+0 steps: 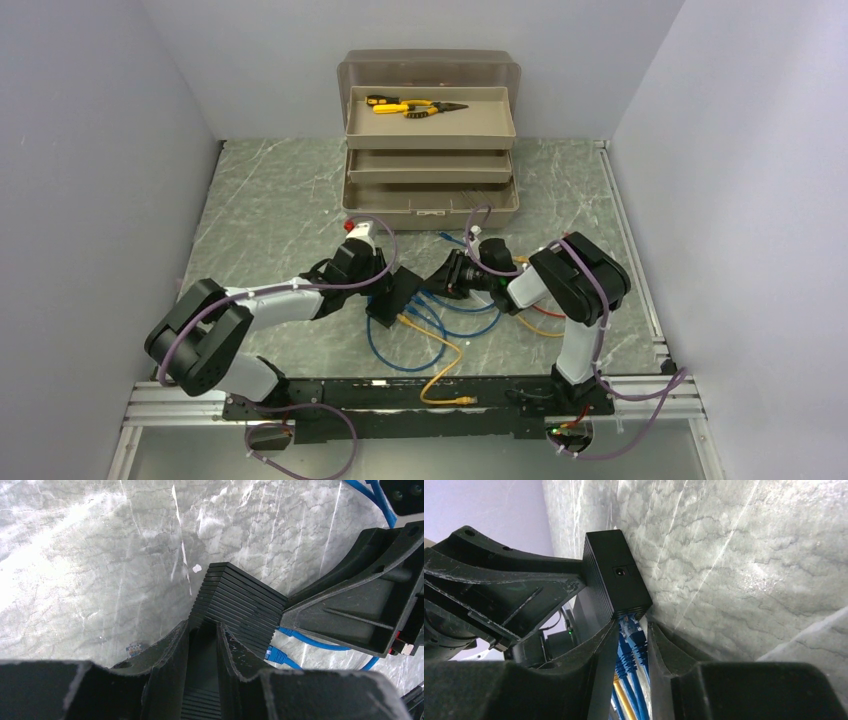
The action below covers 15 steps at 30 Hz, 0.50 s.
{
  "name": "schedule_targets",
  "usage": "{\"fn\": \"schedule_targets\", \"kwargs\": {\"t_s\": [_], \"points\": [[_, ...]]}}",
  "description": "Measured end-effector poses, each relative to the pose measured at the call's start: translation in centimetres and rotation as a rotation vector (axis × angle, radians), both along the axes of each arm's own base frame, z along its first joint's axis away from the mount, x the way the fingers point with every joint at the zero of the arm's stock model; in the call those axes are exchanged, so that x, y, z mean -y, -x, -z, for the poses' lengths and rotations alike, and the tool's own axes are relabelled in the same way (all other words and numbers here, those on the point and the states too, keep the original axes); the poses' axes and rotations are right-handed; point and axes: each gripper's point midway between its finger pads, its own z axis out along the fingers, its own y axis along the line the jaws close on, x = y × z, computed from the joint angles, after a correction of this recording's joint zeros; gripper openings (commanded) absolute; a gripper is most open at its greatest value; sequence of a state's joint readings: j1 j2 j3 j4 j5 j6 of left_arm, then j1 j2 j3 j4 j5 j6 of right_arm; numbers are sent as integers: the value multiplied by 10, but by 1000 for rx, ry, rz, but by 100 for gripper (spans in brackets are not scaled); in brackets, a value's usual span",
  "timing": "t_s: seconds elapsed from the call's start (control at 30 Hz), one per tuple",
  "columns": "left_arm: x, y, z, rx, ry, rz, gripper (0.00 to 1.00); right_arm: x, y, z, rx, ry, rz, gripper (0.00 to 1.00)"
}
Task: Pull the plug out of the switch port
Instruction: Pull the connector from the switch port.
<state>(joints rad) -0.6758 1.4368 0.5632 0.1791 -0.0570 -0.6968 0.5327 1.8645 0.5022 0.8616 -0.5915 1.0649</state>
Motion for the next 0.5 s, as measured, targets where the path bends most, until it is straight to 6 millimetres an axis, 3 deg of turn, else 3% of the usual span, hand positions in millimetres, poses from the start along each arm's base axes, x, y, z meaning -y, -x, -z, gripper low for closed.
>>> {"fn": "schedule_targets", "kwargs": {"t_s": [0.17, 0.4, 0.5], "points": [[0, 0, 0, 1, 1, 0, 30, -1, 1, 2, -5, -2, -16, 26], [1, -1, 0, 4, 3, -1, 30, -1, 1, 4, -14, -24, -26, 15], [1, -1, 0, 5, 3, -1, 30, -2, 1, 4, -17, -32, -30, 5]]}}
